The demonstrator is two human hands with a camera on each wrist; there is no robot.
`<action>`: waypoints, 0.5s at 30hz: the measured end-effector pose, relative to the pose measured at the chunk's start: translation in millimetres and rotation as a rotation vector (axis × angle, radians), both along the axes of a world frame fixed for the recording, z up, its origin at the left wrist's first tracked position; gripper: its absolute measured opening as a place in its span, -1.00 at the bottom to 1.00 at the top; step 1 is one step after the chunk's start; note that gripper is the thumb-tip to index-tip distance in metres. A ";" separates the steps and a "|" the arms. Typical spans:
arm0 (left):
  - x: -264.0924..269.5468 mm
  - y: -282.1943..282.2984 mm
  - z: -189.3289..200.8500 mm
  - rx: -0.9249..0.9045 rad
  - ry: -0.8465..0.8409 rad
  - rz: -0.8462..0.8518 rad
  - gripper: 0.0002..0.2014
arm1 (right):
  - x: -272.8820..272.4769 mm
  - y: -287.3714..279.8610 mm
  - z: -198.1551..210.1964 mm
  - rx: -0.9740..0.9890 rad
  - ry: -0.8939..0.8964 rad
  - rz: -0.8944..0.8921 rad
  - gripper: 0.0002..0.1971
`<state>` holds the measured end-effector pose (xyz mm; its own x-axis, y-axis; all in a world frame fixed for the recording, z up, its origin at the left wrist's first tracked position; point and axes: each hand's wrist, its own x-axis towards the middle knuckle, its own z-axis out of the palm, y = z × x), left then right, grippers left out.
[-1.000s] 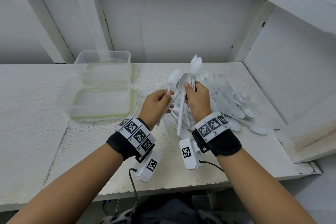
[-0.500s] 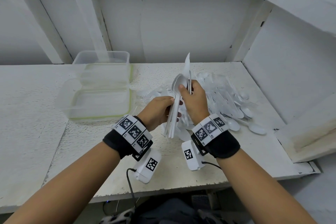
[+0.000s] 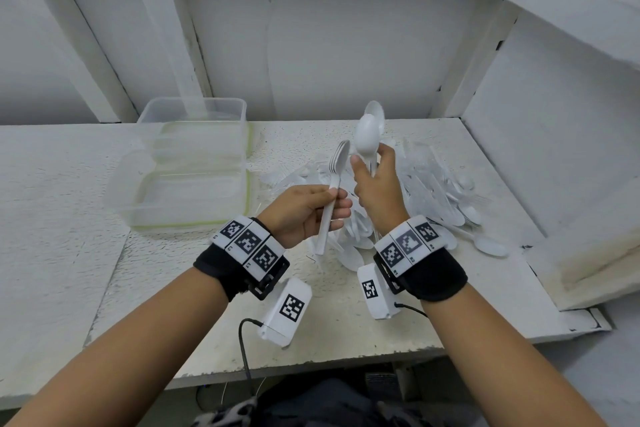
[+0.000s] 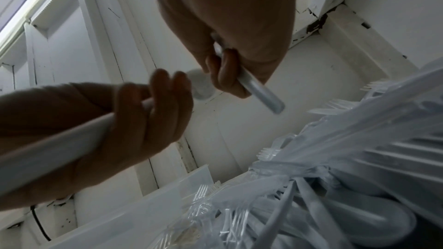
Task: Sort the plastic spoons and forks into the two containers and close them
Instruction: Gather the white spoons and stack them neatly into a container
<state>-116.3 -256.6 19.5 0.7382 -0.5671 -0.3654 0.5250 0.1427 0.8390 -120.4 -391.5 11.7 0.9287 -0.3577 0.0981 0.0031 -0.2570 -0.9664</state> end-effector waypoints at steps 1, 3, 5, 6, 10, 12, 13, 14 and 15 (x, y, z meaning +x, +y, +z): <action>1.1 0.8 -0.9 -0.007 0.000 0.034 -0.80 | -1.6 0.1 0.2 0.013 0.005 0.007 -0.62; 2.9 1.7 -3.0 -0.014 -0.012 0.099 -0.82 | -5.0 -0.6 0.7 -0.007 0.013 0.025 -0.63; 3.1 1.5 -4.9 -0.011 -0.030 0.156 -0.85 | -7.7 -1.4 -1.1 -0.081 0.009 0.055 -0.72; 2.8 1.2 -5.6 -0.006 -0.041 0.179 -0.86 | -9.1 -1.7 -2.4 -0.129 -0.008 0.065 -0.77; 0.6 -0.7 -8.9 -0.005 -0.074 0.225 -0.88 | -14.0 -0.1 -6.6 -0.217 -0.057 0.031 -0.82; -0.2 -2.3 -9.9 -0.004 -0.084 0.225 -0.89 | -15.1 3.7 -4.7 -0.208 -0.065 0.052 -0.78; -0.7 -3.1 -10.3 -0.005 -0.089 0.222 -0.89 | -15.0 5.6 -3.4 -0.193 -0.058 0.063 -0.77; -1.3 -4.1 -10.3 -0.007 -0.094 0.220 -0.89 | -14.8 7.4 -1.4 -0.175 -0.048 0.065 -0.80; -2.1 -5.1 -10.0 -0.009 -0.097 0.220 -0.89 | -14.4 9.1 0.0 -0.160 -0.041 0.061 -0.85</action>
